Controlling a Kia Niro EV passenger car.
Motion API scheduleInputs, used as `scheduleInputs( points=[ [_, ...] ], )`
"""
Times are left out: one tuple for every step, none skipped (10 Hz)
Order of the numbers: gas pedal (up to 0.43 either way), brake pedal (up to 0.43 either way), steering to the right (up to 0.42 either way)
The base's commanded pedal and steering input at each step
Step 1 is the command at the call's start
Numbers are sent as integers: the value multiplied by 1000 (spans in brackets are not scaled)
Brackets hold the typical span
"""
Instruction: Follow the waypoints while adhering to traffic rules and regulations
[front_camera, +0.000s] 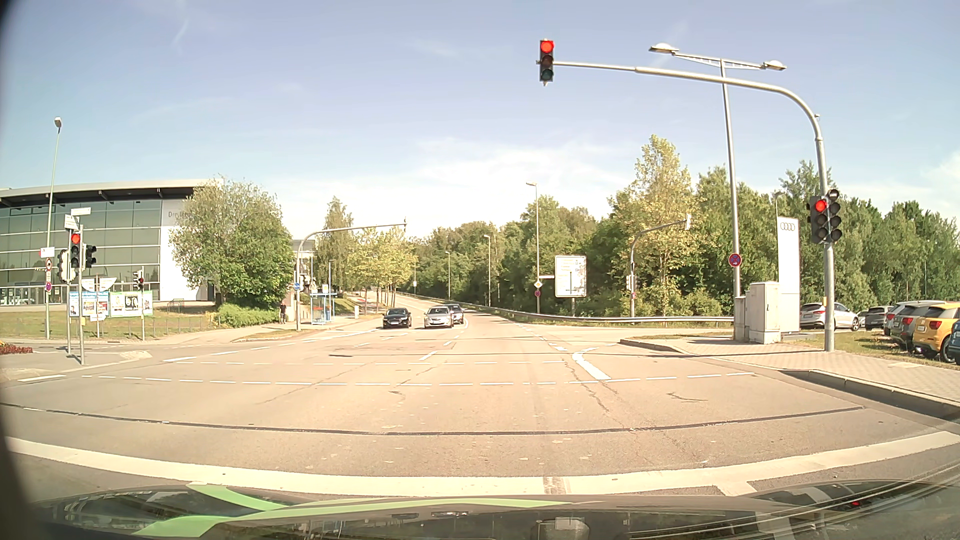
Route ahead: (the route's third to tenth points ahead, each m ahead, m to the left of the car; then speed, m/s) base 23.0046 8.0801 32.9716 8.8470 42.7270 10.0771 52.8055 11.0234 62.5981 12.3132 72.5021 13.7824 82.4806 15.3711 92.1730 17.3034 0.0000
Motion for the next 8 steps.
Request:
scheduleInputs(
  points=[
    [0, 226, -9],
    [0, 220, -8],
    [0, 220, -9],
    [0, 220, -9],
    [0, 220, -8],
    [0, 220, -9],
    [0, 220, -5],
    [0, 220, -5]
  ],
)
